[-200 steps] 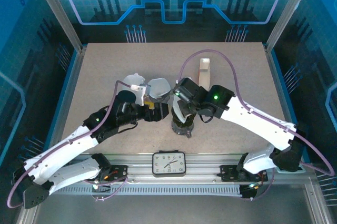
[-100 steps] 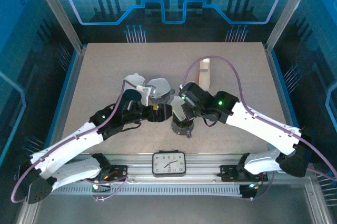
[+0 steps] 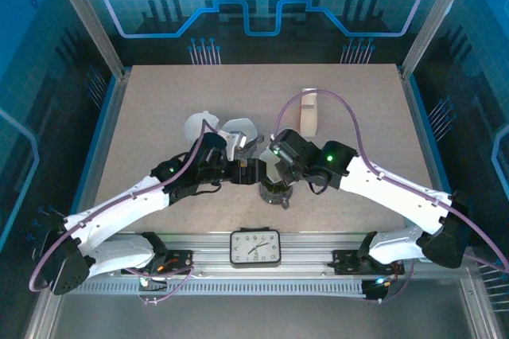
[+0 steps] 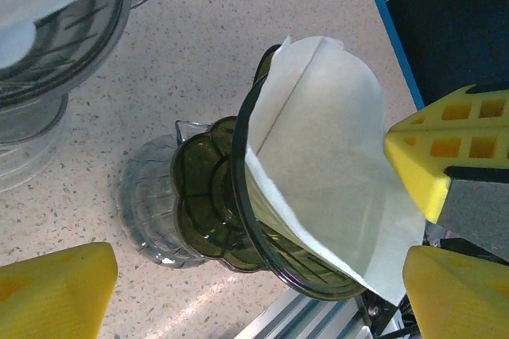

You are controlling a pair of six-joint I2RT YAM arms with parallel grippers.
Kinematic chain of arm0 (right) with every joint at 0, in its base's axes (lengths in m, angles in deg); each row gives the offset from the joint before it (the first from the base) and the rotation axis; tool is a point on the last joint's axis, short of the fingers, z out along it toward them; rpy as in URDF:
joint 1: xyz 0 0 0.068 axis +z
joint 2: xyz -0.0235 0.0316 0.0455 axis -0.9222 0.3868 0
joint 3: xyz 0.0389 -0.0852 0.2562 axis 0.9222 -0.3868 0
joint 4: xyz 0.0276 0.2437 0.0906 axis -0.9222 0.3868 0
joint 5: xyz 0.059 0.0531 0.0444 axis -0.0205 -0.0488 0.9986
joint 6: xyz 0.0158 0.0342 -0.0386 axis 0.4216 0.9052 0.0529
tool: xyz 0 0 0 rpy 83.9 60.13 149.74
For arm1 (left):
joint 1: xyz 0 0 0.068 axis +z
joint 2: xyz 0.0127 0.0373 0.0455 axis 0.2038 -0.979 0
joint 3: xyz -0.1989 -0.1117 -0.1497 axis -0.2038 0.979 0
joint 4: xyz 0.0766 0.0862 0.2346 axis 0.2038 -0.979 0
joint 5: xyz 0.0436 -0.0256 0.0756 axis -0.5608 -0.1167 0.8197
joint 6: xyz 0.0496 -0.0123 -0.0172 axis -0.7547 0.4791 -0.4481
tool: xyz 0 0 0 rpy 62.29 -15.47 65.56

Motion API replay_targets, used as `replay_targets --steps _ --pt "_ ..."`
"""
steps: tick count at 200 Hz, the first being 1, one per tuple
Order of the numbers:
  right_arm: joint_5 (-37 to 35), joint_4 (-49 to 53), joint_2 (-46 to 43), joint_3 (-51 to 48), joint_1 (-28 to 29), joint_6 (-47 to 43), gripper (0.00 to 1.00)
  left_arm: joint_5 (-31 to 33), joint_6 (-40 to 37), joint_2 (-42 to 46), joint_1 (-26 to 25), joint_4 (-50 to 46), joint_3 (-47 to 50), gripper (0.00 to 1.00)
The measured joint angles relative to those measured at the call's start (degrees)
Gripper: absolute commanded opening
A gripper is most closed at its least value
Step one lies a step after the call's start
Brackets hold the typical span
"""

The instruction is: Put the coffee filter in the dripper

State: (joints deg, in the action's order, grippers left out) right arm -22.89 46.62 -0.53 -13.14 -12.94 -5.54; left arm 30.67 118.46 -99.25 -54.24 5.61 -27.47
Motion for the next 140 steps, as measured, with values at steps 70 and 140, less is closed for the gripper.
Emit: replay_targets --steps 70,140 --pt "0.0 -0.7 0.1 -1.1 0.0 0.0 0.00 -0.6 1.2 -2.0 0.0 1.0 0.0 0.87" --pt "0.0 -1.2 0.2 -1.3 0.0 0.0 0.00 -0.6 2.5 -2.8 0.1 2.1 0.0 0.72"
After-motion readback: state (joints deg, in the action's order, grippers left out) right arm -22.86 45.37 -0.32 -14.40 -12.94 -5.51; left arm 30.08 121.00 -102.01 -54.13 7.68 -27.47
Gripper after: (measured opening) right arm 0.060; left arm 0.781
